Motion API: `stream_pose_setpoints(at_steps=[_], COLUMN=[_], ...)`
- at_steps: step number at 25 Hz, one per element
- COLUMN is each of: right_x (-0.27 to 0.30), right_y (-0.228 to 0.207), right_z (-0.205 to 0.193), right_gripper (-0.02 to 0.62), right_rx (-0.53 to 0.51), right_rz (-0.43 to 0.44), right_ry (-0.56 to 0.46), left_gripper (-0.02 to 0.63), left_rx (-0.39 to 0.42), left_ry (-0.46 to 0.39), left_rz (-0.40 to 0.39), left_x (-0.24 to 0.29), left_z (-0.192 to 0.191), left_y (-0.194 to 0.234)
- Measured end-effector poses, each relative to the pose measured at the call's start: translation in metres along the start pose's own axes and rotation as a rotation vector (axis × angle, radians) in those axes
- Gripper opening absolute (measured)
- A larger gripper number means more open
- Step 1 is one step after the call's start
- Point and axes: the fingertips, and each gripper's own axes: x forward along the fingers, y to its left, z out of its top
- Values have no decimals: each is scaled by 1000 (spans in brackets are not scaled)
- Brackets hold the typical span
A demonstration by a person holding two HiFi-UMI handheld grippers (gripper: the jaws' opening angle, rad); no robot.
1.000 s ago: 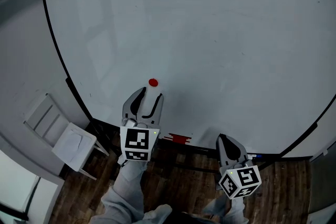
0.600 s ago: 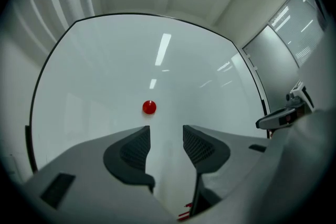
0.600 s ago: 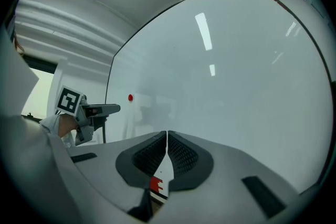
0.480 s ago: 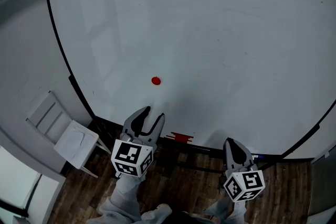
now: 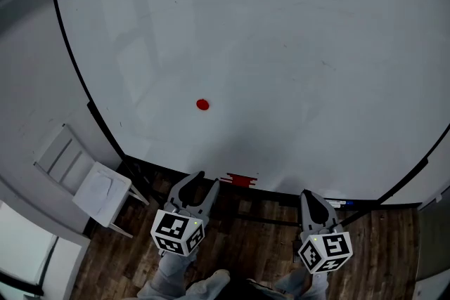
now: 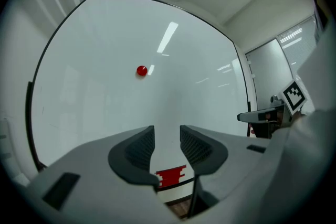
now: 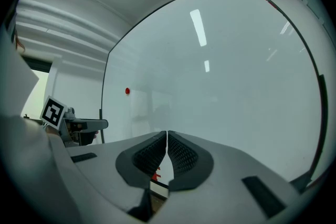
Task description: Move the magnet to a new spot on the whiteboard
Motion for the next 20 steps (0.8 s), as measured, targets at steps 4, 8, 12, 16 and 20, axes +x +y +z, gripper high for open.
stream_pose_setpoints(at_steps=[4,8,12,16,20], right_x=[-6,-10,-13,-15,-16], right_y=[-4,-9,-10,-8,-11], right_z=[-9,-18,-25,-31,-34], right_gripper=[31,31,31,31,29], right_rx=[2,10,16,13,12], right_rz=[-19,-38,-47,-43,-50], right_ry=[23,43,60,78,89], left_gripper=[130,81,31,9,9], left_rx=[-38,-88,-104,-81,-68], left_ry=[21,27,39,57,72], left_rz=[-5,-14,-29,-60,-82], left_x=[-3,-3,-1,4,8], left_z=[-18,-32,-39,-41,-44], left_y=[-5,-13,-25,-37,-42])
